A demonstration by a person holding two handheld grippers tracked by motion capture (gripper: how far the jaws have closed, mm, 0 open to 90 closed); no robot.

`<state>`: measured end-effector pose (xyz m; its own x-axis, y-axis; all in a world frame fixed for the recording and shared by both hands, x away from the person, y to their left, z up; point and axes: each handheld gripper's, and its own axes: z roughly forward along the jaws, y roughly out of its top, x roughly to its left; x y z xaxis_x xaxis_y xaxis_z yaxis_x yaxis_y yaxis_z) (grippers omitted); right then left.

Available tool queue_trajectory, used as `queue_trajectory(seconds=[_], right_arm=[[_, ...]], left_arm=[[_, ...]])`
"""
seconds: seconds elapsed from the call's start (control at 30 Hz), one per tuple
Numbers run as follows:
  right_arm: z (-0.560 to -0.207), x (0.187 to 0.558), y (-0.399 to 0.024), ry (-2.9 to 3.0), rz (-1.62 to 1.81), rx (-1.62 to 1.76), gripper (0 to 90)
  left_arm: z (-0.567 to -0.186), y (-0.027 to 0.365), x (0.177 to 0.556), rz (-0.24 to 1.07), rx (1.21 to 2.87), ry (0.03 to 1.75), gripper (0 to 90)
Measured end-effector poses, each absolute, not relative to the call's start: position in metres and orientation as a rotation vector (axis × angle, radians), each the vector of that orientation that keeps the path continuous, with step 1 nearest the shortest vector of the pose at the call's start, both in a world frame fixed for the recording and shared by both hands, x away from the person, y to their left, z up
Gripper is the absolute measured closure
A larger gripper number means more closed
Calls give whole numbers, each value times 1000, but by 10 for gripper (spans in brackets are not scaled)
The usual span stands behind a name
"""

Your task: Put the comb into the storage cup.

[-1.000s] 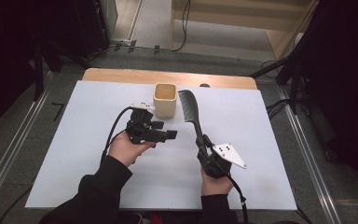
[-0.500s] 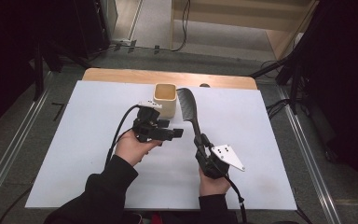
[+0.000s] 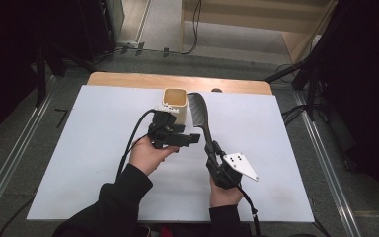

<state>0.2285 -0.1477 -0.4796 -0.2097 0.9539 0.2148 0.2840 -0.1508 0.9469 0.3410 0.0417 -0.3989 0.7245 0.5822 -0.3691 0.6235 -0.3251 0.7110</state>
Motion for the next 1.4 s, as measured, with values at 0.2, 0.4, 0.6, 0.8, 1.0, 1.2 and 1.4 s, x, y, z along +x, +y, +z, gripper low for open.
queue_trajectory(seconds=[0.2, 0.4, 0.6, 0.8, 1.0, 1.2, 1.4], right_arm=[[-480, 229, -147, 1496, 1398, 1432, 704], [-481, 229, -145, 1499, 1399, 1428, 704], [-480, 229, -143, 1498, 1402, 1430, 704], [-480, 229, -142, 1495, 1406, 1431, 704], [-480, 229, -142, 1488, 1407, 1433, 704], [-480, 229, -141, 1483, 1414, 1439, 704], [-481, 229, -140, 1485, 1421, 1446, 704]], left_arm=[[-403, 35, 343, -60, 2002, 936, 270], [-405, 29, 344, -58, 1992, 953, 278], [-406, 23, 345, -55, 1993, 964, 279], [-406, 19, 346, -53, 1999, 966, 279], [-407, 14, 347, -52, 2007, 972, 279], [-410, 8, 349, -50, 2010, 982, 288], [-412, 5, 351, -37, 2003, 999, 303]])
